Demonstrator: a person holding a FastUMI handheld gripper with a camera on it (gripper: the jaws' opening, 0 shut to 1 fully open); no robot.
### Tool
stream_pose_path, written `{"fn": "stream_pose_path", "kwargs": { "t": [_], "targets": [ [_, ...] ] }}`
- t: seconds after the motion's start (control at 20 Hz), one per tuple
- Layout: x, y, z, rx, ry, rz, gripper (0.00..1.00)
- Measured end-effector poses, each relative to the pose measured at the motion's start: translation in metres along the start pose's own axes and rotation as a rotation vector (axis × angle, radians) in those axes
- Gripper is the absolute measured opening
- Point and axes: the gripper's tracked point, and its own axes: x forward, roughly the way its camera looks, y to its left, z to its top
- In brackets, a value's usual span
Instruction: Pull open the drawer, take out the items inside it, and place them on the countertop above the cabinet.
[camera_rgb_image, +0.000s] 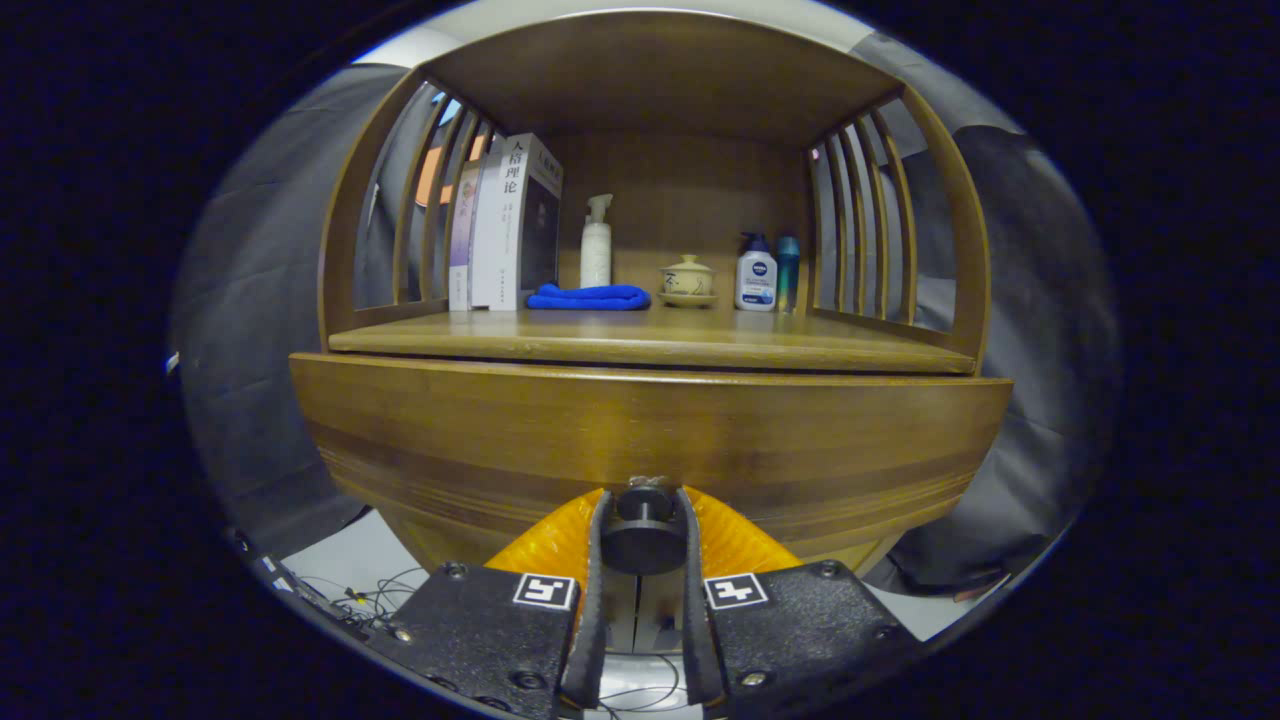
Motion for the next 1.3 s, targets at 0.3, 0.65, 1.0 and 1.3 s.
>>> {"fn": "stream_pose_path", "kwargs": {
  "t": [0.3,0.65,1.0,1.3],
  "targets": [
    [-0.034,0.003,-0.011,0.004,0.010,0.013,0.34],
    [-0.083,0.006,-0.025,0.008,0.013,0.029,0.34],
    [-0.116,0.005,-0.038,-0.001,0.015,0.033,0.34],
    [-0.136,0.008,-0.048,0.012,0.029,0.035,0.34]
  ]
}}
